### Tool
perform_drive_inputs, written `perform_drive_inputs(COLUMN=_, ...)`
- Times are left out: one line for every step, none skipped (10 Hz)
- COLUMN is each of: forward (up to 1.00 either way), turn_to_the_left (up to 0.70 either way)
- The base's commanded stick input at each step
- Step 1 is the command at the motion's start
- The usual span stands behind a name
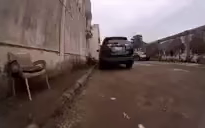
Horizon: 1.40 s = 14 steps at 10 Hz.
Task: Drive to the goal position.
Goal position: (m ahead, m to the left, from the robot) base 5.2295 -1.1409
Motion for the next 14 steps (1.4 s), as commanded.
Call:
perform_drive_inputs(forward=0.50, turn_to_the_left=-0.50)
perform_drive_inputs(forward=0.50, turn_to_the_left=-0.50)
perform_drive_inputs(forward=0.50, turn_to_the_left=-0.50)
perform_drive_inputs(forward=0.50, turn_to_the_left=-0.50)
perform_drive_inputs(forward=0.50, turn_to_the_left=-0.50)
perform_drive_inputs(forward=0.50, turn_to_the_left=-0.50)
perform_drive_inputs(forward=0.50, turn_to_the_left=-0.50)
perform_drive_inputs(forward=0.50, turn_to_the_left=-0.50)
perform_drive_inputs(forward=0.50, turn_to_the_left=-0.50)
perform_drive_inputs(forward=0.50, turn_to_the_left=-0.50)
perform_drive_inputs(forward=0.50, turn_to_the_left=-0.50)
perform_drive_inputs(forward=0.50, turn_to_the_left=-0.50)
perform_drive_inputs(forward=0.50, turn_to_the_left=-0.50)
perform_drive_inputs(forward=0.50, turn_to_the_left=-0.50)
